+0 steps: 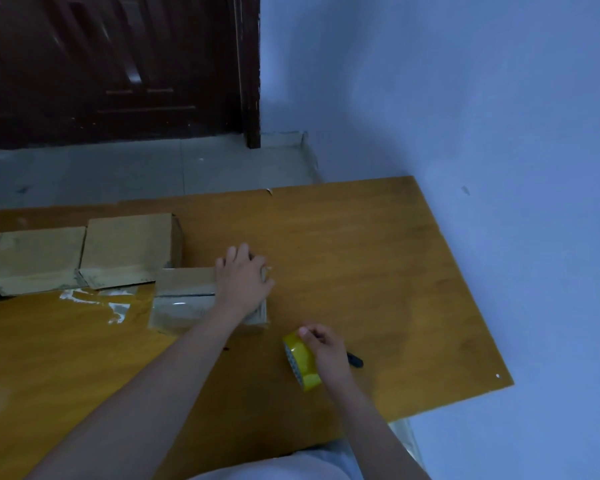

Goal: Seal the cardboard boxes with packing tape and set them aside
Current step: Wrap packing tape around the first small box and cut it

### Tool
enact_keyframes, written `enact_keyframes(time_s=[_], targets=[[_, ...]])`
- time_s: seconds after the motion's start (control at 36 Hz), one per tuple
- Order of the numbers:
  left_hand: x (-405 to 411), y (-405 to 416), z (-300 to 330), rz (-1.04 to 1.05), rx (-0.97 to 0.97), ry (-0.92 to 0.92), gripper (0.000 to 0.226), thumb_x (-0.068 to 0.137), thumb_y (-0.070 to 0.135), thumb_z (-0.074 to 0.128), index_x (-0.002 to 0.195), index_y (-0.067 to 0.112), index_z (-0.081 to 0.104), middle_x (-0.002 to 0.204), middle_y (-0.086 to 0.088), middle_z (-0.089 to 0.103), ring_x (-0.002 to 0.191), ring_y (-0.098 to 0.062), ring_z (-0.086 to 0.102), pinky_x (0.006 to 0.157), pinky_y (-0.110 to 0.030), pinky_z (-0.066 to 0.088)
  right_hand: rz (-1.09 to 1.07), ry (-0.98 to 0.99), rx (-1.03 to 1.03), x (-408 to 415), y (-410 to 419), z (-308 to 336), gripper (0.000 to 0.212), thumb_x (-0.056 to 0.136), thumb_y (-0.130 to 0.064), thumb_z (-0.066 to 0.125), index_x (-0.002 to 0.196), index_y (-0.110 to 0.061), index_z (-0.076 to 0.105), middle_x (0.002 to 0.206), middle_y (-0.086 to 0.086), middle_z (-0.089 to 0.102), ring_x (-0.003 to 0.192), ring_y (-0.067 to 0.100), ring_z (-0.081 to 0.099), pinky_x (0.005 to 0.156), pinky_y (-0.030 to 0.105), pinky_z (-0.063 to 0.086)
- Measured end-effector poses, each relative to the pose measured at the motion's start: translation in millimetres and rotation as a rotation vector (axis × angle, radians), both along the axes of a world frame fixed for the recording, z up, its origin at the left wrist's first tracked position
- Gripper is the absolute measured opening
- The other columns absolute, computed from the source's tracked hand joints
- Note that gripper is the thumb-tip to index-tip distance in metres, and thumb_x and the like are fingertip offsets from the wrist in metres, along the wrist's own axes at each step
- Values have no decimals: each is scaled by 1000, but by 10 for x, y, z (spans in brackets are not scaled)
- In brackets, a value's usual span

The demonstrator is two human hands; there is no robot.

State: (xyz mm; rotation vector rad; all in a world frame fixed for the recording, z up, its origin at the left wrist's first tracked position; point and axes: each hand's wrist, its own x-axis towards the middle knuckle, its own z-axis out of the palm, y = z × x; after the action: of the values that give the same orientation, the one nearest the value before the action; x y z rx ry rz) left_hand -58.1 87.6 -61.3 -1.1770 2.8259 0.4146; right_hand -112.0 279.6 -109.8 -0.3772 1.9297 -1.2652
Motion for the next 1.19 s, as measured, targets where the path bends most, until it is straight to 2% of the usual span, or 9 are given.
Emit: enact_keyframes(time_s=[0.28,0.42,0.67,0.81,0.92,1.0,1.06,1.11,1.19], targets=[[-3,-92,32,-57,120,36,38,84,62,55,102,31,66,105,6,43,110,-17,36,86,-36,26,9,-21,-3,-5,-8,6,16,90,-22,62,74,-21,65,84,2,57,75,8,53,66,16,39],[7,-92,54,-120,113,6,43,84,68,47,91,29,65,103,7,44,107,-17,35,85,-37,28,-16,-37,5,12,2,41,13,90,-22,62,78,-18,65,94,5,61,84,11,56,74,21,42],[47,-59,30,-226,67,-5,47,92,60,38,88,26,71,112,9,48,106,-17,35,82,-35,25,-9,-29,32,35,-7,153,14,91,-25,62,78,-20,64,88,2,59,81,15,56,74,28,43],[150,-114,92,-279,77,203,49,88,64,37,115,35,66,126,7,49,118,-18,35,90,-35,22,-2,-35,50,36,-39,240,17,93,-22,59,77,-16,62,77,0,56,77,16,52,72,30,39],[379,-85,176,-422,35,445,50,88,57,34,98,27,73,106,0,56,101,-16,39,80,-31,21,-5,-35,69,49,-58,280,17,93,-23,58,79,-15,62,75,-4,57,73,10,52,66,24,39],[563,-26,187,-610,81,232,38,87,50,47,112,29,67,125,-2,48,119,-20,36,97,-43,32,-46,-54,90,65,-82,291,14,92,-23,60,88,-11,64,83,-4,61,79,8,55,68,20,41],[659,27,181,-669,21,11,39,89,47,51,125,32,58,144,-2,34,136,-24,21,109,-43,21,-62,-65,110,76,-96,301,14,92,-26,61,88,-12,64,86,-2,62,80,9,55,69,21,41],[695,88,181,-662,-31,-91,42,88,47,53,127,32,54,150,-2,27,140,-27,16,111,-45,16,-69,-52,131,86,-103,320,14,92,-27,61,83,-17,63,84,-3,61,78,9,54,68,23,41],[678,191,112,-630,-141,-57,30,77,41,68,103,26,65,134,-9,51,124,-34,41,96,-52,37,-81,-30,133,99,-114,343,16,91,-27,61,77,-20,62,80,-3,60,81,14,54,69,26,41]])
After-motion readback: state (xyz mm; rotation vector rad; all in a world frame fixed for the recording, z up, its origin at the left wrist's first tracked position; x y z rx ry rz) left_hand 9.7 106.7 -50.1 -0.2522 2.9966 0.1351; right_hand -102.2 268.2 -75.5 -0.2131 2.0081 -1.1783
